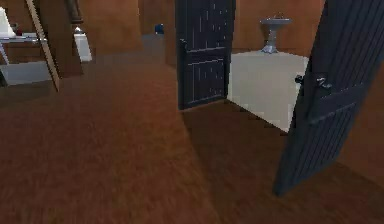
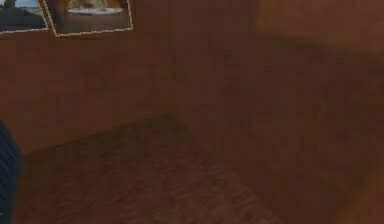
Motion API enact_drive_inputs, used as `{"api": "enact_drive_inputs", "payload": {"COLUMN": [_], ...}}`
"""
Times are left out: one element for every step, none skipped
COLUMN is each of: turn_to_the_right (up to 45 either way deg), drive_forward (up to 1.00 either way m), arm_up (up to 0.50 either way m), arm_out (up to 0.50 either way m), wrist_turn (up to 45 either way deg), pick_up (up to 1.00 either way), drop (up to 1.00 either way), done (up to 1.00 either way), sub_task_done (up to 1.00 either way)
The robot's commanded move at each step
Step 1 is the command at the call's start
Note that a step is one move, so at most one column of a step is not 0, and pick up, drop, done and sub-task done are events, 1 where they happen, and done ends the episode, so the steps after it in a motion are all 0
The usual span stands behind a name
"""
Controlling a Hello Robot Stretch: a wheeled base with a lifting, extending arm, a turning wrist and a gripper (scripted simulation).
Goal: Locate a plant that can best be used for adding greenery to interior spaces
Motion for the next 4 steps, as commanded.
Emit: {"api": "enact_drive_inputs", "payload": {"turn_to_the_right": [-39.0, -3.0, 0.0, 0.0], "drive_forward": [0.00, 0.00, 1.00, 1.00], "arm_up": [0.00, 0.00, 0.00, 0.00], "arm_out": [0.00, 0.00, 0.00, 0.00], "wrist_turn": [0.0, 0.0, 0.0, 0.0], "pick_up": [0.00, 0.00, 0.00, 0.00], "drop": [0.00, 0.00, 0.00, 0.00], "done": [0.00, 0.00, 0.00, 0.00], "sub_task_done": [0.00, 0.00, 0.00, 0.00]}}
